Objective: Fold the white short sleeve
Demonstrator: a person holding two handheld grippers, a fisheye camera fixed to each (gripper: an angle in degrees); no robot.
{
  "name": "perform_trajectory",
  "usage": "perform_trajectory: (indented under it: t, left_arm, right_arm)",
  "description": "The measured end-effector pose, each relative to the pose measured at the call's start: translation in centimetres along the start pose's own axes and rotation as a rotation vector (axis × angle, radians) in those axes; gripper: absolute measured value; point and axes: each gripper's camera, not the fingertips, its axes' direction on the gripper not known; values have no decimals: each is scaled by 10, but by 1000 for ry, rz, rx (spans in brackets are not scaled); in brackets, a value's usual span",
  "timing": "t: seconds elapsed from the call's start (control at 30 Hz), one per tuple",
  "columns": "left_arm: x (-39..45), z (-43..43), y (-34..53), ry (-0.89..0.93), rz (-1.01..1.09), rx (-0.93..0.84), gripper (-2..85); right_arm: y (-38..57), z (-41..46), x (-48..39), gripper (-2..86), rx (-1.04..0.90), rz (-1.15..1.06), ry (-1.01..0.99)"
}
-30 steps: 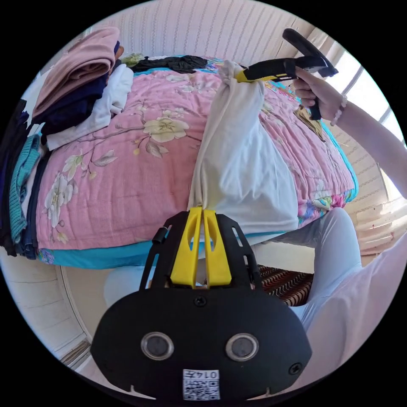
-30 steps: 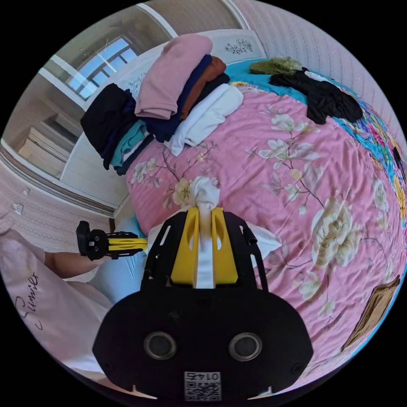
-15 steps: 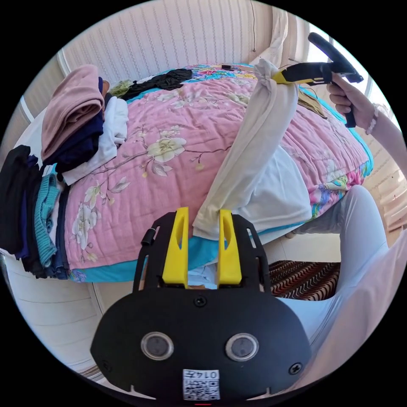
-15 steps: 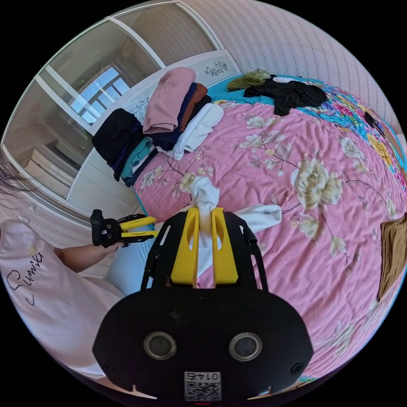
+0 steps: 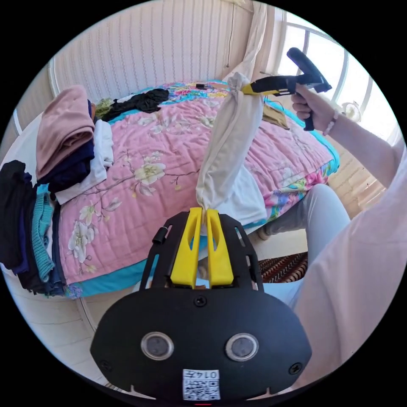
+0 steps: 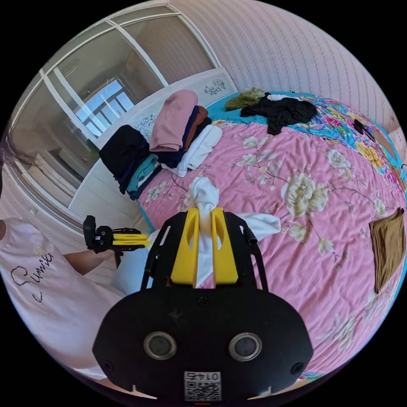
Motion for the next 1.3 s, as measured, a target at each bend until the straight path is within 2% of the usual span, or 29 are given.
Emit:
perform_trajectory:
  t: [0.17,0.23,0.3,0.37,0.4,0.43,0.5,0.57,0.6,0.7,0.8,0.93,1.0,1.1,1.17,1.3]
  left_arm:
    - [-13,-66,-13,52,-120,220,2]
    - [-29,-85,-21,44,-170,307,3]
    - [-66,-112,-38,-36,-229,422,7]
    - [-104,-137,-52,-125,-322,522,15]
    - [-128,-152,-62,-234,-379,572,23]
    - [-154,-160,-71,-378,-453,593,35]
    - [-194,-158,-79,-515,-579,548,49]
    - [-226,-152,-77,-506,-656,457,54]
    - [-237,-149,-68,-470,-690,434,56]
    - [-224,-142,-39,-419,-628,429,56]
    - [-185,-136,-10,-410,-558,395,52]
    - [-113,-126,19,-309,-447,357,46]
    - [-77,-121,23,-297,-385,326,41]
    - [-22,-109,17,-237,-288,270,37]
    - [5,-98,6,-166,-231,224,36]
    - [68,-84,-33,-42,-124,199,37]
  right_arm:
    - [-35,-48,-28,47,146,-102,-42]
    - [-68,-53,-42,47,147,-160,-55]
    - [-117,-53,-64,49,140,-244,-65]
    - [-205,-40,-110,55,81,-373,-67]
    - [-229,-34,-123,59,54,-399,-59]
    - [-273,-20,-149,68,25,-433,-31]
    - [-325,14,-173,92,-33,-391,17]
    - [-352,65,-183,125,-215,-293,94]
    - [-350,72,-184,133,-221,-283,94]
    - [-315,80,-175,138,-133,-317,38]
    - [-254,72,-141,134,-96,-368,67]
    - [-119,42,-70,123,-134,-314,47]
    - [-45,27,-34,117,-187,-208,54]
    - [92,-11,18,115,-275,67,81]
    - [200,-58,38,114,-259,294,109]
    - [324,-133,32,111,-181,494,332]
